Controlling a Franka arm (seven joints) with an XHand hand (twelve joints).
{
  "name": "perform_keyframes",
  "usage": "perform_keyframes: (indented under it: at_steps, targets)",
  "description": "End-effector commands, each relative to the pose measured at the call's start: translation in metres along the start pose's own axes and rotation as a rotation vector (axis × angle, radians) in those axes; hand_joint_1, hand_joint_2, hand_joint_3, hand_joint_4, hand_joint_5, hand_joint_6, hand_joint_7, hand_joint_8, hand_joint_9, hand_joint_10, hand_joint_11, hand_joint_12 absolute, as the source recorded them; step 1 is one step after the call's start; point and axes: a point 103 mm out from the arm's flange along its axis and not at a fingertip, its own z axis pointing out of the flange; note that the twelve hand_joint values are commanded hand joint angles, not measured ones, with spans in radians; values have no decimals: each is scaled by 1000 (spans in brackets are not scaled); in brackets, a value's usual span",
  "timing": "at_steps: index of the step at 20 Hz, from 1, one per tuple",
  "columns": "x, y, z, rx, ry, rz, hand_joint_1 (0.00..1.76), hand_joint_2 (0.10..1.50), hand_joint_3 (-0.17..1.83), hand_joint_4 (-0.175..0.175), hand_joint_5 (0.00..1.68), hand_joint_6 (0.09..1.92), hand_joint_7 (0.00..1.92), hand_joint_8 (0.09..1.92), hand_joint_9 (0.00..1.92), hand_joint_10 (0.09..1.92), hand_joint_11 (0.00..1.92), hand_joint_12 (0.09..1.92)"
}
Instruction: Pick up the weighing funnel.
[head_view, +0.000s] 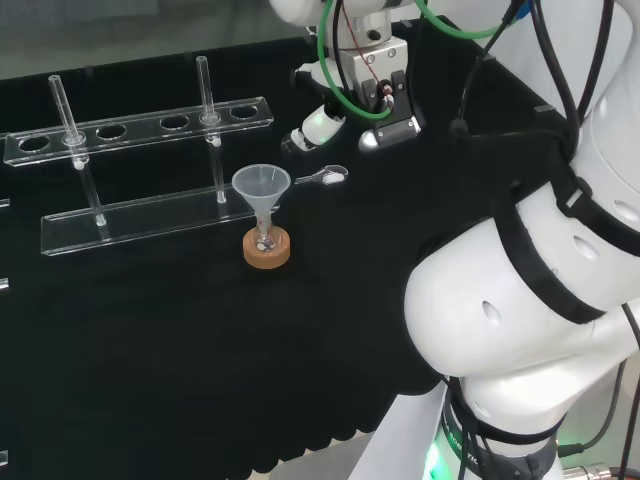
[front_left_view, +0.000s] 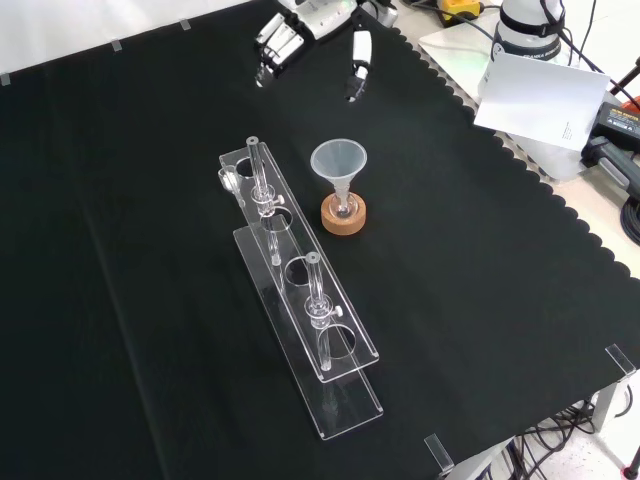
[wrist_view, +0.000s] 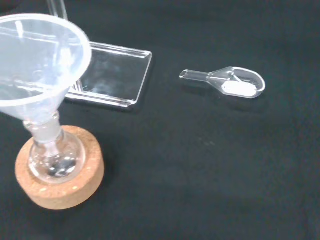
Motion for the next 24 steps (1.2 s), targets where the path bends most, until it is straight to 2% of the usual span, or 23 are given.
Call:
perform_keyframes:
  at_steps: [1,9,16,24]
  targets:
    - [-20,8,0,8,3,14,552,676,302,-55,356,87,181,721,447,695,255,1444]
    - [-48,29,10,30,17,43,568,678,317,-57,377,87,234,725,504,674,298,1418]
    - [-73,62,26,51,25,67,726,684,361,-52,455,87,279,716,573,633,362,1372]
    - [-78,101,53,92,49,56,775,671,385,-40,527,87,314,718,597,618,376,1362]
